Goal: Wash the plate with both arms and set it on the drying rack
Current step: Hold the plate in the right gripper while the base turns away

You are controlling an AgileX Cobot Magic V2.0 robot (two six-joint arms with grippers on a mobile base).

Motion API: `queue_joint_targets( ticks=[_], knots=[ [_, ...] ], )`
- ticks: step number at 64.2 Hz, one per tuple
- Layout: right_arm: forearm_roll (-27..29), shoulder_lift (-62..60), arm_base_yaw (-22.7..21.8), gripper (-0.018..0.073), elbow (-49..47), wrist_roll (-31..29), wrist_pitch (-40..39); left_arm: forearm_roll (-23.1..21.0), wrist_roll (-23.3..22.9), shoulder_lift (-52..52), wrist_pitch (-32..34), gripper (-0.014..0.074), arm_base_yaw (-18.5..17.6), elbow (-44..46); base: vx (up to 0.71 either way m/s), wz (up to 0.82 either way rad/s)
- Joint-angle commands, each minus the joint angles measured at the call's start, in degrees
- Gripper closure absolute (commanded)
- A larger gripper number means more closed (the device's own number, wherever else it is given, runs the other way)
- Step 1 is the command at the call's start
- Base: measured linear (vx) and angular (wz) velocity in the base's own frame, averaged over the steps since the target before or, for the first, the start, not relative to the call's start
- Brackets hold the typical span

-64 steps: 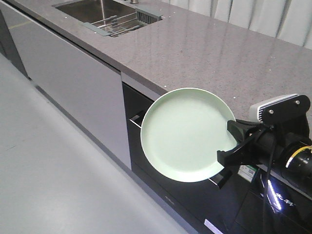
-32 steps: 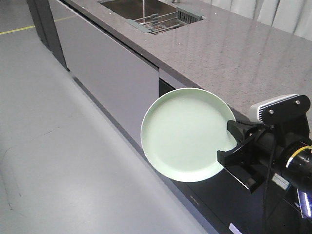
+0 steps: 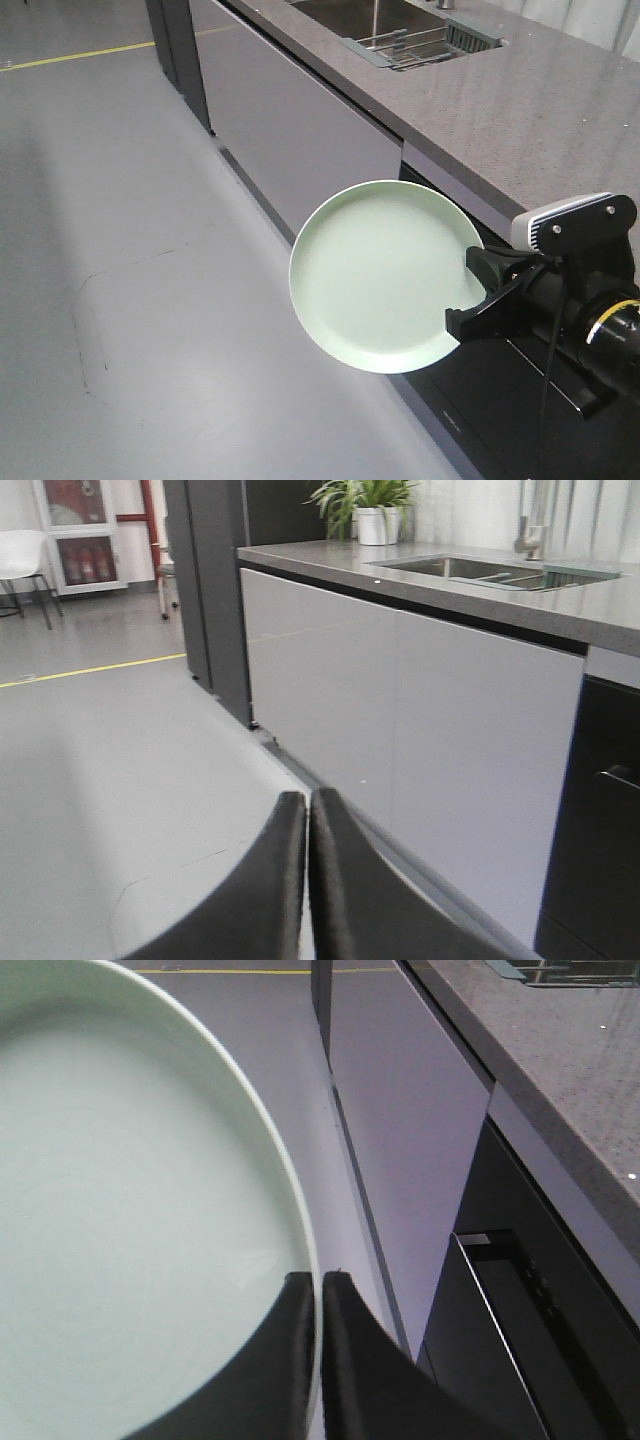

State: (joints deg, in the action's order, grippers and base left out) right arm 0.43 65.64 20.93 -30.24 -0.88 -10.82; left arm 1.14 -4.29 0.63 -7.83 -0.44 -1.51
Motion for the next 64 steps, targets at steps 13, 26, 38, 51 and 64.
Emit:
queue_joint_targets(
  ticks=[13,26,38,51,64],
  knots=[
    [-0.4,-1.3,-0.1,0.0564,-1.6,-0.1,-4.7,0.0,-0.7,0.9,4.2,0.0598,0.0,-0.9,-0.02,0.31],
    [-0.4,-1.3,-0.1,0.0564,-1.6,-0.1,-4.7,0.0,-0.7,0.9,4.2,0.0598,0.0,-0.9,-0.03,0.32],
    [-0.4,-1.3,-0.1,0.0564,-1.6,-0.1,-4.7,0.0,-0.7,0.9,4.2,0.0598,0.0,-0.9,-0.02,0.35],
    [-0.4,-1.3,-0.1,0.0564,-1.6,-0.1,-4.7,0.0,-0.7,0.9,4.2,0.0598,0.0,-0.9,-0.02,0.36],
    [-0.4,-1.3,-0.1,0.0564,-1.6,-0.1,-4.7,0.0,-0.7,0.9,4.2,0.0598,0.0,-0.9,-0.02,0.33]
  ],
)
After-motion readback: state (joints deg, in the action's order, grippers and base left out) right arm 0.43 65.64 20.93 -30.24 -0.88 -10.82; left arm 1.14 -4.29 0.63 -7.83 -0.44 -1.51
